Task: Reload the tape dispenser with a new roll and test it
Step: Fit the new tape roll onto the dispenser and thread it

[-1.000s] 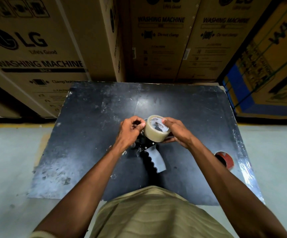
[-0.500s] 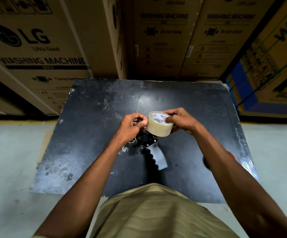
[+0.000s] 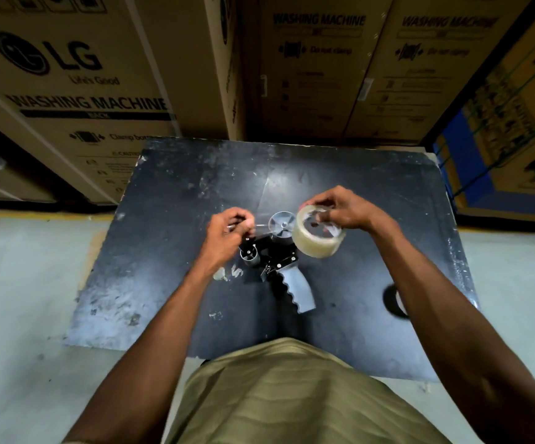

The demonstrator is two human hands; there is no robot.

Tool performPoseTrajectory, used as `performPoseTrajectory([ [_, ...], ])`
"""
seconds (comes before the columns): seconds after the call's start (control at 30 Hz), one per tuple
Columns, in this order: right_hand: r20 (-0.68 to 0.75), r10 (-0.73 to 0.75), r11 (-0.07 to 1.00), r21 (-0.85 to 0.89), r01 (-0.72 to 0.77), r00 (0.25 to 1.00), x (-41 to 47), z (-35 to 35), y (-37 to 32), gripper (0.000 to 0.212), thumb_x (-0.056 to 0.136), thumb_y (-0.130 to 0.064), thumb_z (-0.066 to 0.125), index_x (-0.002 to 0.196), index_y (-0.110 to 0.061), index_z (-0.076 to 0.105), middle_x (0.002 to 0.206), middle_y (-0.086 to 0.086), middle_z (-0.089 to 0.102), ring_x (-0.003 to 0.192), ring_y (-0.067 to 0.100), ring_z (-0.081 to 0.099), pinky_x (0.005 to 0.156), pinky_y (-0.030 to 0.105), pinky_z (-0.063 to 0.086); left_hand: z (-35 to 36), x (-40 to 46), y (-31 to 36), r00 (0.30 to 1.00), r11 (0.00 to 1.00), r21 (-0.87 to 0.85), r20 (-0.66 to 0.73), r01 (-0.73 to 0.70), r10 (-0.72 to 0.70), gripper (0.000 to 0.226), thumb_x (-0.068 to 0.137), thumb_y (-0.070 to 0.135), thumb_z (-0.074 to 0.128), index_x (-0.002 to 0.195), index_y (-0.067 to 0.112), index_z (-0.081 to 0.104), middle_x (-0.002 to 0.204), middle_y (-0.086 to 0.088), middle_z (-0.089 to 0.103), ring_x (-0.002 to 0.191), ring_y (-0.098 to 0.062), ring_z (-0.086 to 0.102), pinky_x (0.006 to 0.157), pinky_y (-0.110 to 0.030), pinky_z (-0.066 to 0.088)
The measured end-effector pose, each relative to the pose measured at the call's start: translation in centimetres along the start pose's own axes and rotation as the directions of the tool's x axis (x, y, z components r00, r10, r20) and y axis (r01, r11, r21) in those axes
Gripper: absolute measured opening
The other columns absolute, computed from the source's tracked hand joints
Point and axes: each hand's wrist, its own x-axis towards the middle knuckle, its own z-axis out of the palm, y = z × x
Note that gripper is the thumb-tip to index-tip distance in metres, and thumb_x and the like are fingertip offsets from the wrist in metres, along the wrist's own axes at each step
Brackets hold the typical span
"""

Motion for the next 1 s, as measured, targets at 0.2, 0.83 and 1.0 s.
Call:
performPoseTrajectory([
  [0.2,-0.022,0.002,0.995,-0.102,-0.004,1.0,1.7,-0.5,-0.1,0.025,0.089,-0.005,0.075,0.113,-0.008,0.072,0.102,0.008,0.071,0.091,0.02,0.066,0.077,0.028,0.048,-1.9,0.8,-0.3,1.0,0.999,0.036,-0.01,0.001,-0.001,0.027,0.092,-0.003,0.065,0.083,0.022,0.068,0.069,0.01,0.07,0.069,-0.009,0.067,0.072,-0.027,0.057],
  [0.83,-0.223,-0.086,0.982,-0.185,0.045,0.971,5.9,2.5,-0.6,0.024,0.092,-0.02,0.075,0.115,-0.011,0.076,0.112,0.008,0.076,0.104,0.016,0.066,0.096,0.038,0.053,2.1,-6.0,-2.6,0.935,0.994,-0.106,-0.346,0.038,-0.072,0.013,0.092,0.005,0.069,0.089,0.018,0.073,0.082,0.002,0.073,0.076,-0.013,0.066,0.066,-0.017,0.053],
  [1.0,-0.21,-0.081,0.985,-0.167,0.046,0.974,6.4,3.5,-0.6,0.033,0.093,-0.017,0.073,0.125,-0.007,0.072,0.125,0.008,0.074,0.114,0.016,0.066,0.102,0.027,0.047,2.7,-6.5,-3.5,0.936,0.993,-0.098,-0.34,0.066,-0.096,0.008,0.091,0.006,0.07,0.092,0.014,0.074,0.086,-0.001,0.076,0.082,-0.02,0.072,0.08,-0.033,0.056],
])
